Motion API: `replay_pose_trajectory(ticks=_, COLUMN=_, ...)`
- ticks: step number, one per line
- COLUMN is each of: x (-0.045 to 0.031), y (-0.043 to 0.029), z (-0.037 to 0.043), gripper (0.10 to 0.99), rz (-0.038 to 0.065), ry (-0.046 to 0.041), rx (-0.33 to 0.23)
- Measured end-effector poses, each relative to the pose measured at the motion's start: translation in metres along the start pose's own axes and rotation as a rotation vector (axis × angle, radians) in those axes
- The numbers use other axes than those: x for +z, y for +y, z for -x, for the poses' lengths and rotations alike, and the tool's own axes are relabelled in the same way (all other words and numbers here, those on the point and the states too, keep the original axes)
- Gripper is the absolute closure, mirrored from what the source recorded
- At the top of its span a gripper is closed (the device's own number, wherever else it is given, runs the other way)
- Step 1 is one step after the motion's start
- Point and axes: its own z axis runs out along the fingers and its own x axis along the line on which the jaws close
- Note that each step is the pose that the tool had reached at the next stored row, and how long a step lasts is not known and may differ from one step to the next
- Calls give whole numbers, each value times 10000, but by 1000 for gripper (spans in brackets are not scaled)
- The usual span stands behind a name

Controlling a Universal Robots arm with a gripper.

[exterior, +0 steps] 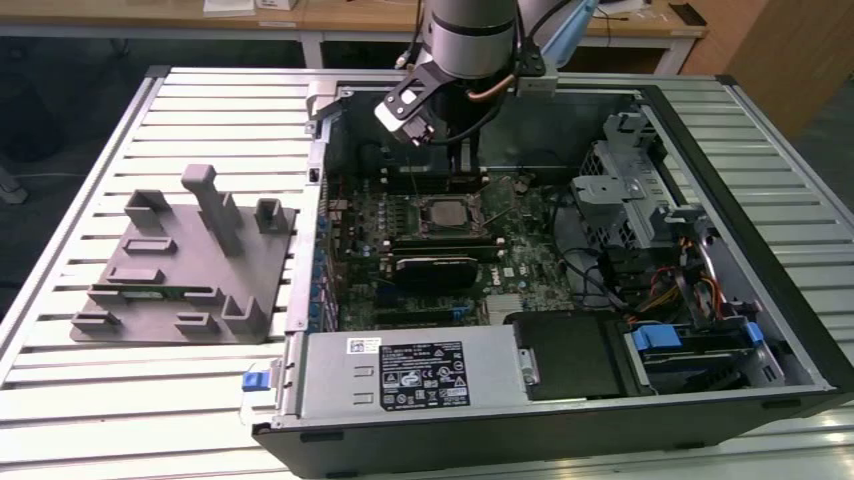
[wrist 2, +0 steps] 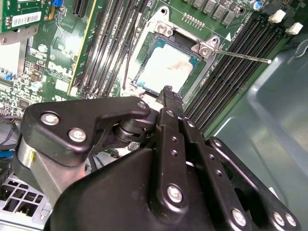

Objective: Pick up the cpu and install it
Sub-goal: 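Close the cpu cover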

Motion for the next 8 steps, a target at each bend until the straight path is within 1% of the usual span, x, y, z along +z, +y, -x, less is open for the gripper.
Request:
replay_pose_trajectory(ticks=4, x=-17, y=1, z=0, gripper=980, rz=-1, ry=-2, rx=0)
replay_pose_trajectory(ticks=8, x=-62, y=2, z=-1, gripper=980, rz=0, ry=0, rx=1)
